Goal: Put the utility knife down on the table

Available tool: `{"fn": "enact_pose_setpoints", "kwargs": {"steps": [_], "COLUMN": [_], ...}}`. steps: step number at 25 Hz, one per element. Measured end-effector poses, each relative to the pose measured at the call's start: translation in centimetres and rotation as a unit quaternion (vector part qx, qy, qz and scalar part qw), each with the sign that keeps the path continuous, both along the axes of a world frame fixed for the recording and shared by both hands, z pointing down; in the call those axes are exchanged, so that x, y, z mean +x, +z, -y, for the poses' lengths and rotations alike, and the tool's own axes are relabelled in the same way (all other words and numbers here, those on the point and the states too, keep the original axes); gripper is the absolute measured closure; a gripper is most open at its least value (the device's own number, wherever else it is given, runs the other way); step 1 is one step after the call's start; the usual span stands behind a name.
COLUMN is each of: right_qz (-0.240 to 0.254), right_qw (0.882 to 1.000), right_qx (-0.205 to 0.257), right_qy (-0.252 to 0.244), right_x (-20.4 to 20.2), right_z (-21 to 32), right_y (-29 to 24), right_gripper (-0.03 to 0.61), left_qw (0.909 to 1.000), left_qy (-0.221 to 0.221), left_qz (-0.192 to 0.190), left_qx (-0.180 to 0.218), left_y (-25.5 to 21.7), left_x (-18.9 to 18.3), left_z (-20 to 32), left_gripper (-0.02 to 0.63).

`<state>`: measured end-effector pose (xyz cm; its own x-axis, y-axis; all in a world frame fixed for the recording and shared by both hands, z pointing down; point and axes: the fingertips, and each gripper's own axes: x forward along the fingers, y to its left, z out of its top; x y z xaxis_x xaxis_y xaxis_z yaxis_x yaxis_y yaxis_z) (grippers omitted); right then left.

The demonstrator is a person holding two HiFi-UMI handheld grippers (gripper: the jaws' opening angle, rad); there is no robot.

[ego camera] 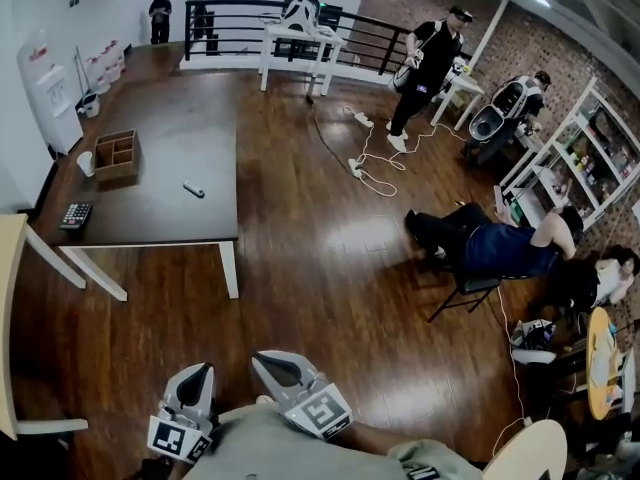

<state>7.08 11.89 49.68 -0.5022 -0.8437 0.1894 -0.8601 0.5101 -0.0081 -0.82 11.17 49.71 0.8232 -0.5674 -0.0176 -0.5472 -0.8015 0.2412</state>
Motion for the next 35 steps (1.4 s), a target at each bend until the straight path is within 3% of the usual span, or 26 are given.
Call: {"fn": "enact_pose_setpoints", "kwargs": {"steps": [16, 35], "right_qz": [0.035, 0.030], "right_qw": [0.997, 0.996], "right_qx": [0.007, 0.004], "right_qy": [-0.074, -0.088], "right_x": [0.3, -3.0], "right_z": [-3.6, -3.2], "right_y": [-0.1, 0.0], "right_gripper": [0.580, 0.580], "left_qw": [0.9955, 0.9947], "left_qy": [-0.081, -0.095], "left_qz": [0.045, 0.036], "left_qx": [0.022, 0.013], "left_y": [0.7, 1.0], "left_x": [-0.4, -3.7], "left_z": [-5.1, -4.6], "left_gripper": [0.612, 0.612]}}
